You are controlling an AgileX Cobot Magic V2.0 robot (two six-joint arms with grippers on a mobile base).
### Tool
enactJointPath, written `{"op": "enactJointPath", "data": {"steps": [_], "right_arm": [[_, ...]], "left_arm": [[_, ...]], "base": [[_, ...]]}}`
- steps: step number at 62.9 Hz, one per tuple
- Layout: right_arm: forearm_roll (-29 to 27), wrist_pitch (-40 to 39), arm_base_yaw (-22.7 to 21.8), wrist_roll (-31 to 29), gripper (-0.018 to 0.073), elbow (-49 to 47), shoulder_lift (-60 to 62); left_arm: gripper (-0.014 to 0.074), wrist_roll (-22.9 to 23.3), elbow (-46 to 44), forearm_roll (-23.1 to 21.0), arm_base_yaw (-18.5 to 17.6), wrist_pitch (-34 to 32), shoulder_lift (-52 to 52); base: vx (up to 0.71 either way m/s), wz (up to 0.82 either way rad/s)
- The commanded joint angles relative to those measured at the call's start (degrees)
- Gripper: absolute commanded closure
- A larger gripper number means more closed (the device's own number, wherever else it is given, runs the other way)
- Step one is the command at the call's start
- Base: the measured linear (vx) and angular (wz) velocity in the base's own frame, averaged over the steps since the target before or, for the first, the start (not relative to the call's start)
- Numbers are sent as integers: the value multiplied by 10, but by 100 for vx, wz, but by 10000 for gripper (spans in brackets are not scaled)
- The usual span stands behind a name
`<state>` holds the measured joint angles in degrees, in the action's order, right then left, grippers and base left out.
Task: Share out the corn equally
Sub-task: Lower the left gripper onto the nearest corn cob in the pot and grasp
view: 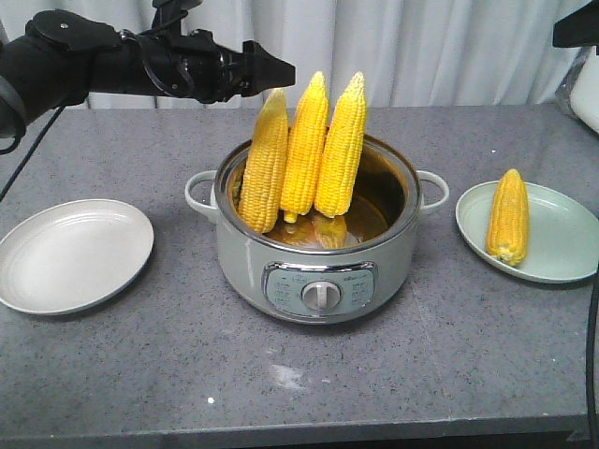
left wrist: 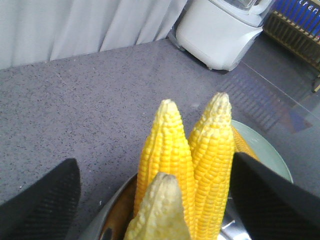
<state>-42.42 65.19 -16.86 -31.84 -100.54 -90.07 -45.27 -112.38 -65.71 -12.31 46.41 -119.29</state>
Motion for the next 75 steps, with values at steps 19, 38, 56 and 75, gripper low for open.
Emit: {"op": "enactJointPath", "data": {"steps": [19,38,56,75], "right_arm": [[-24,-19,-3,-2,97,-11,11],[-24,-20,-3,-3,105,-11,11],[-24,-19,-3,-3,105,-11,11],[-24,-19,-3,-4,105,-11,11]], "left_arm": [[3,-2,-18,-34,-2,41,15],[7,-2,-18,-23,-2,44,15],[7,-1,-18,-23,-2,54,15],[36,16,-18,-21,-2,65,0]], "base": [[0,0],[0,0],[0,0],[0,0]]}}
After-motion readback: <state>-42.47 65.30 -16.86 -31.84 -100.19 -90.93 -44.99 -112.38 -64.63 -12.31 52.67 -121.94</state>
